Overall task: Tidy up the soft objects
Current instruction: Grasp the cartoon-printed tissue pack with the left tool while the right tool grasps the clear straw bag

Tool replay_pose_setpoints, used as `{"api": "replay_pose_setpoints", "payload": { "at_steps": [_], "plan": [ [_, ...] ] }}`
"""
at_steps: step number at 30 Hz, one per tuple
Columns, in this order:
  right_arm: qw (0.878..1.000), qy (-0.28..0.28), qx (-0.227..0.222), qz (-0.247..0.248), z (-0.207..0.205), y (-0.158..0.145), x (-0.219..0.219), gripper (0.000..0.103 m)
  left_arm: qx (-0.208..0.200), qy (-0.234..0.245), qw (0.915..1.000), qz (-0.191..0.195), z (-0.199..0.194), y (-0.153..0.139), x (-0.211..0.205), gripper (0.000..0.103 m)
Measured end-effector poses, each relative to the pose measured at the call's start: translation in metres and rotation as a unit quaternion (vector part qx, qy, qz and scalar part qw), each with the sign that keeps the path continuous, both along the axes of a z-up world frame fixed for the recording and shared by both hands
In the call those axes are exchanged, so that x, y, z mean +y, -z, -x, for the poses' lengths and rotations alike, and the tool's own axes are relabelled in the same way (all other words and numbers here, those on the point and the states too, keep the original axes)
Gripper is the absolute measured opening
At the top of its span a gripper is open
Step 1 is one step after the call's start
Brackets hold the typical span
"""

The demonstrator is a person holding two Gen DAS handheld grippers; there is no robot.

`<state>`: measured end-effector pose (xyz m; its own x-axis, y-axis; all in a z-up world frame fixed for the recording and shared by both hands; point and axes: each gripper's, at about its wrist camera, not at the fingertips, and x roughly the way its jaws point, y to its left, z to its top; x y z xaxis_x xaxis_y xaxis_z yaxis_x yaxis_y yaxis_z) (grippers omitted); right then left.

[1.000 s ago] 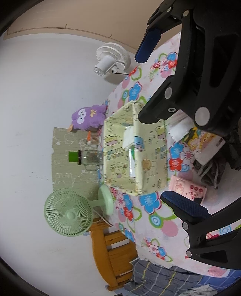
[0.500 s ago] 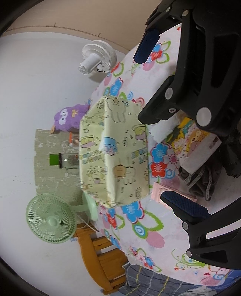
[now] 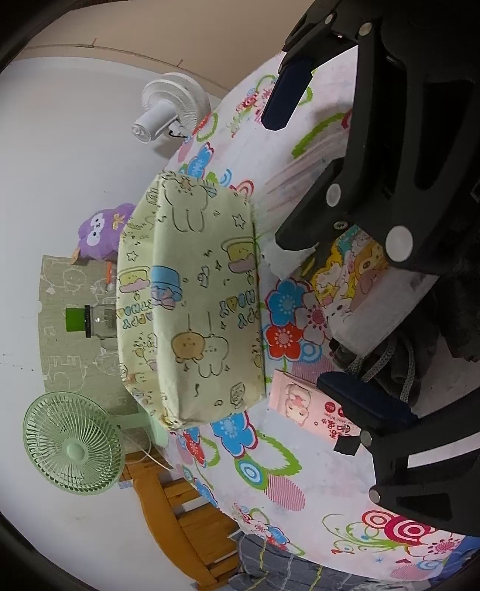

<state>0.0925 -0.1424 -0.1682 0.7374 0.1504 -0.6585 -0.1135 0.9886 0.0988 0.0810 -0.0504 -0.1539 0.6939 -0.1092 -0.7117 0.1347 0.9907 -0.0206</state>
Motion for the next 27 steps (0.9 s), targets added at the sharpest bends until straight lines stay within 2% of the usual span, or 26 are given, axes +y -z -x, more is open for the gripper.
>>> {"api": "replay_pose_setpoints", "payload": {
  "at_steps": [5, 10, 14, 19, 23, 25, 27],
  "plan": [
    [1.0, -0.002, 0.013, -0.002, -0.004, 0.008, 0.0, 0.096, -0.003, -0.008, 0.9998, -0.016, -0.002, 0.003, -0.001, 0.076],
    [1.0, -0.002, 0.015, -0.005, -0.006, 0.009, -0.001, 0.095, -0.01, -0.008, 0.9996, -0.024, -0.003, 0.003, -0.002, 0.059],
    [1.0, 0.001, 0.018, -0.008, -0.008, 0.011, -0.004, 0.09, -0.013, -0.003, 0.9996, -0.025, -0.004, 0.003, -0.004, 0.048],
    [1.0, 0.0, 0.019, -0.017, -0.01, 0.011, -0.006, 0.09, -0.013, 0.005, 0.9998, -0.015, -0.005, 0.002, -0.008, 0.035],
    [1.0, 0.002, 0.017, -0.023, -0.011, 0.008, -0.008, 0.088, -0.01, 0.007, 0.9999, -0.004, -0.008, 0.001, -0.008, 0.031],
    [1.0, 0.011, 0.015, -0.021, -0.012, 0.006, -0.01, 0.079, -0.012, -0.003, 0.9999, -0.007, -0.011, -0.001, -0.006, 0.031],
    [0.999, 0.015, 0.016, -0.026, -0.015, 0.005, -0.013, 0.078, -0.013, -0.013, 0.9998, -0.007, -0.015, -0.002, -0.004, 0.03]
  ]
}}
